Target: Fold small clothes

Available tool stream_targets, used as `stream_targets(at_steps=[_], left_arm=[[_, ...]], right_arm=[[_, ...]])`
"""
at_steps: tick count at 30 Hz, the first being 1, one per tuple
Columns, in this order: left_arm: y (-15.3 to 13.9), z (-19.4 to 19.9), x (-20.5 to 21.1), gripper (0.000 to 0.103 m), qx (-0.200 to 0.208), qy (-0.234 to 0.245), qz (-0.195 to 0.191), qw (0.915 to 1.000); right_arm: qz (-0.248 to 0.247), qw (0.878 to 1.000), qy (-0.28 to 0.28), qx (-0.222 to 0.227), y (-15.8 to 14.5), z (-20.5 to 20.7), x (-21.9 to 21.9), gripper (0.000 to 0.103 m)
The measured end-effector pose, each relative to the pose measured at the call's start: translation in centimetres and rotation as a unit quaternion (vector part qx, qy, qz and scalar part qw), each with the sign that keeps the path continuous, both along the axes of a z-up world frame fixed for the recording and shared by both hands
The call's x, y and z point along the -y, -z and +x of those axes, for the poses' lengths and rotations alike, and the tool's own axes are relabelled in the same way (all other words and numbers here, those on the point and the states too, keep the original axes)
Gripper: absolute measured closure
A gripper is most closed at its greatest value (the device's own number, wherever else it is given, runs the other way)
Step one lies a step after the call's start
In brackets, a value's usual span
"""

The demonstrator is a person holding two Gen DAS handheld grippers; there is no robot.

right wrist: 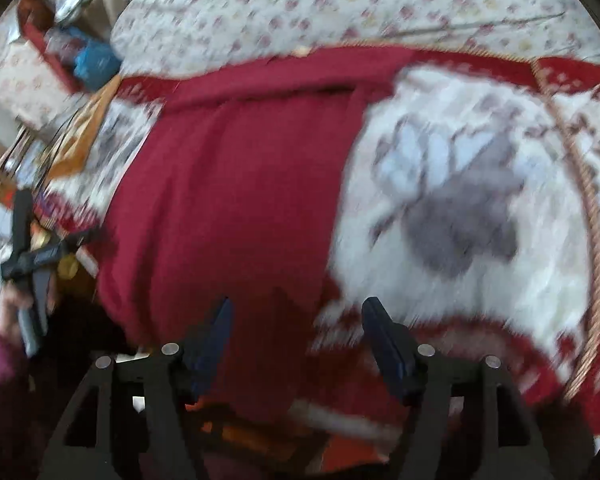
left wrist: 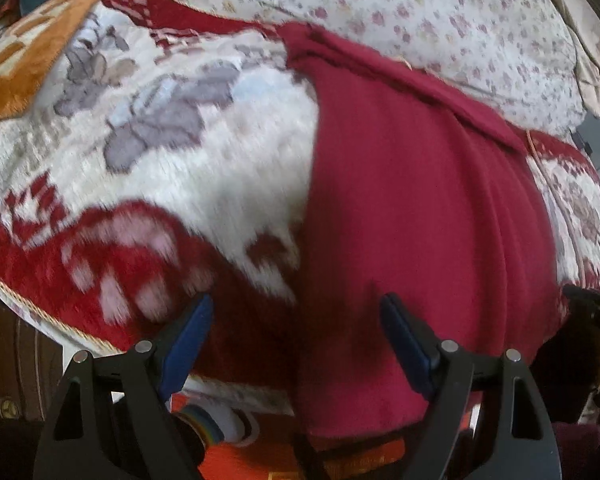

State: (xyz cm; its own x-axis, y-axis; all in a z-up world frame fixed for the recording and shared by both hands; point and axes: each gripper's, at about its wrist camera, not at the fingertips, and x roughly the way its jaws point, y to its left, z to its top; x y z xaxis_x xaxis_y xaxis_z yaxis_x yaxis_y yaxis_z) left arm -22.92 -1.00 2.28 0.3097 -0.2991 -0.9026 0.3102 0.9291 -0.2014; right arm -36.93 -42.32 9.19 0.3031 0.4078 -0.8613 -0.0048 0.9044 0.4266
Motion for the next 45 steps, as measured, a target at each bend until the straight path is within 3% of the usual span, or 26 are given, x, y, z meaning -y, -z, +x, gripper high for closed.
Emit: stream_targets(at_steps=[6, 10, 12, 14, 19, 22, 24, 26, 28, 31, 32, 33, 37, 39, 42, 45], left_arm=[[1.3, -1.9, 1.2, 0.019, -0.019, 0.054, 0.034, 0.9978], [1.5, -2.4, 1.1, 0.019, -0.026, 0.060, 0.034, 0.9973], [1.4, -2.4, 0.6, 0.019, -0.034, 0.048, 0.024, 0.9980], [1.3, -2.2, -0.1, 0.019, -0.038, 0.031, 0.007, 0.9988], [1.7, -2.5, 0.3, 0.019, -0.051, 0.051, 0.009, 0.9974], [1.9, -3.0, 0.9, 0.022, -0.043, 0.063, 0.024, 0.9968], [2.1, -3.0, 1.2, 0.033, -0.037, 0.061, 0.035, 0.9968], [2.0, -3.1, 1.1, 0.046, -0.029, 0.059, 0.046, 0.9968], [1.9, -3.1, 1.3, 0.057, -0.030, 0.056, 0.043, 0.9971], [1.3, -3.3, 0.4, 0.079, -0.033, 0.055, 0.028, 0.9976], [1.0, -3.4, 0.0, 0.094, -0.040, 0.061, 0.011, 0.9973], [0.6, -3.6, 0.1, 0.094, -0.047, 0.066, -0.005, 0.9967], [0.4, -4.1, 0.9, 0.092, -0.035, 0.079, 0.016, 0.9961], [1.1, -3.8, 1.0, 0.069, -0.044, 0.071, 0.022, 0.9963], [1.4, -3.8, 1.0, 0.049, -0.057, 0.071, -0.010, 0.9958], [1.5, -4.0, 1.5, 0.041, -0.061, 0.074, -0.020, 0.9952]], right_arm=[[0.042, 0.997, -0.038, -0.044, 3.5, -2.1, -2.2, 0.031], [0.057, 0.996, -0.061, -0.019, 3.3, -2.8, -3.3, 0.032], [0.083, 0.994, -0.073, 0.006, 2.6, -2.8, -3.5, 0.032], [0.078, 0.994, -0.078, 0.022, 2.3, -2.8, -3.8, 0.032], [0.078, 0.994, -0.075, 0.005, 3.2, -2.2, -4.7, 0.032], [0.077, 0.995, -0.061, 0.003, 3.5, -2.0, -4.5, 0.037], [0.074, 0.996, -0.053, 0.004, 3.7, -1.8, -5.0, 0.042], [0.066, 0.997, -0.048, 0.005, 3.4, -1.8, -5.2, 0.054], [0.078, 0.996, -0.034, 0.007, 3.4, -1.7, -4.7, 0.084], [0.087, 0.995, -0.036, 0.018, 3.0, -1.8, -4.5, 0.085], [0.084, 0.995, -0.040, 0.025, 2.7, -1.8, -4.7, 0.085], [0.084, 0.995, -0.044, 0.029, 2.5, -1.9, -4.9, 0.085], [0.095, 0.994, -0.041, 0.026, 2.5, -1.8, -4.9, 0.082], [0.101, 0.994, -0.036, 0.020, 2.5, -1.8, -4.6, 0.075], [0.104, 0.994, -0.040, 0.017, 2.5, -2.2, -4.4, 0.063], [0.101, 0.994, -0.047, 0.014, 2.2, -2.3, -4.5, 0.057]])
